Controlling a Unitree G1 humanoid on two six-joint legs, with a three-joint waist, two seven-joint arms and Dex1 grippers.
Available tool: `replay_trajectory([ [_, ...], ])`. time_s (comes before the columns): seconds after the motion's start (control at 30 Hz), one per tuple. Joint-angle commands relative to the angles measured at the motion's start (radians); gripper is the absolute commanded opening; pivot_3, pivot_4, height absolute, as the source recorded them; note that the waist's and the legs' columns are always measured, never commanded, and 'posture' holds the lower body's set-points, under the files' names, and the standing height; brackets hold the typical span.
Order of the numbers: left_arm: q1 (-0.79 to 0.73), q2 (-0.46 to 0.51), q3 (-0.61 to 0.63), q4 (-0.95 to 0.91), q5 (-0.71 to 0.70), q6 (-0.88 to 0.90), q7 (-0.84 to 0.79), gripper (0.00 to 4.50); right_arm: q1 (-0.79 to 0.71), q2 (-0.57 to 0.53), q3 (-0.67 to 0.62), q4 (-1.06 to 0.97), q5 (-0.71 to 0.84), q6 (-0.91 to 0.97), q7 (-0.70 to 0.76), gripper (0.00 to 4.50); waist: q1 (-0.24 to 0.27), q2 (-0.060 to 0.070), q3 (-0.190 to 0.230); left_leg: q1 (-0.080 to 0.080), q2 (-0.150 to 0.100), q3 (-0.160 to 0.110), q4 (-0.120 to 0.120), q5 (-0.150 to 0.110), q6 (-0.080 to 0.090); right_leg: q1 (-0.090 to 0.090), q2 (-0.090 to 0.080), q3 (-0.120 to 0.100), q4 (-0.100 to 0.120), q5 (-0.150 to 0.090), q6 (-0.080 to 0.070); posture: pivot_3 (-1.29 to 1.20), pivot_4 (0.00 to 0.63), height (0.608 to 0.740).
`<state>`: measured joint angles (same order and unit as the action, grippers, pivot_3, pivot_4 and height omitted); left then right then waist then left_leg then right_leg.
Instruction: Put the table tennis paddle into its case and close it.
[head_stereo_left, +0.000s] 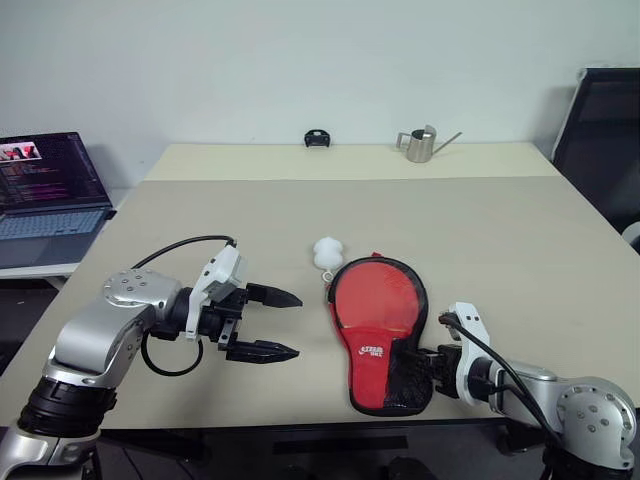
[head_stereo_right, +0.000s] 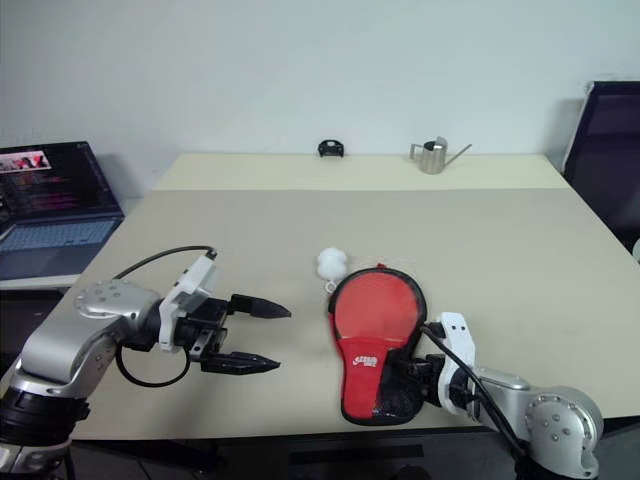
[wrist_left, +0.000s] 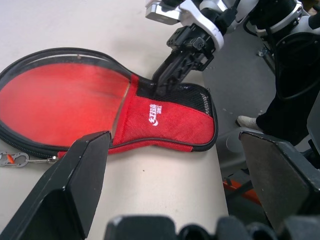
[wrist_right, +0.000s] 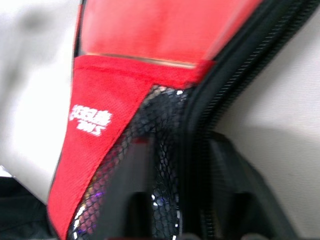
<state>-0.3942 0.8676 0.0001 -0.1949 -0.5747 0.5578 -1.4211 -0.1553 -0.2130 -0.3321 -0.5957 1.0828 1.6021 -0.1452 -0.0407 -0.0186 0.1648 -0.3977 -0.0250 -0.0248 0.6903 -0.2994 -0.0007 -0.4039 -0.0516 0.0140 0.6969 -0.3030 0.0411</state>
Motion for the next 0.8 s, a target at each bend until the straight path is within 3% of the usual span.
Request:
replay_trajectory([
  [0.03,0.002,0.0,0.009,-0.027,-0.012,-0.015,0.007,4.5,0.039,-0.031,-0.047,-0.021,0.011,0.012,-0.018,2.67,0.005,-0.001,0.0,0.0,0.0,0.0,0.0,0.0,0.0,0.0,0.0,0.0,0.0,0.0,0.0,0.0,0.15,0.74],
  [0.23,0.013,0.001,0.012,-0.033,-0.016,-0.016,0.015,4.5,0.05,-0.035,-0.125,-0.066,0.062,-0.095,0.033,4.48,0.014,-0.001,-0.001,0.0,0.0,-0.001,0.001,0.0,0.0,0.001,0.0,-0.001,-0.001,0.0,0.0,0.0,0.15,0.74],
  [0.37,0.014,0.0,0.014,-0.032,-0.018,-0.017,0.017,4.5,0.088,-0.119,-0.166,-0.075,0.109,-0.193,0.14,4.48,0.011,-0.001,-0.001,0.0,0.0,0.0,0.001,0.0,0.001,0.001,0.0,-0.001,-0.001,0.0,0.001,0.0,0.15,0.74],
  [0.53,0.01,-0.006,0.017,-0.026,-0.017,-0.019,0.026,4.5,0.062,-0.191,-0.122,-0.046,0.062,-0.339,0.23,4.48,0.004,-0.001,-0.001,0.0,0.001,0.0,0.0,-0.001,0.001,0.001,0.001,0.0,0.0,0.0,0.001,0.0,0.15,0.74],
  [0.8,-0.042,-0.091,0.065,0.043,0.032,-0.035,0.221,4.5,-0.169,-0.228,0.172,0.08,-0.217,-0.622,0.4,4.48,0.008,-0.001,-0.001,0.0,0.001,-0.001,0.001,0.0,0.001,0.001,0.002,-0.001,0.0,0.001,0.0,0.0,0.15,0.74],
])
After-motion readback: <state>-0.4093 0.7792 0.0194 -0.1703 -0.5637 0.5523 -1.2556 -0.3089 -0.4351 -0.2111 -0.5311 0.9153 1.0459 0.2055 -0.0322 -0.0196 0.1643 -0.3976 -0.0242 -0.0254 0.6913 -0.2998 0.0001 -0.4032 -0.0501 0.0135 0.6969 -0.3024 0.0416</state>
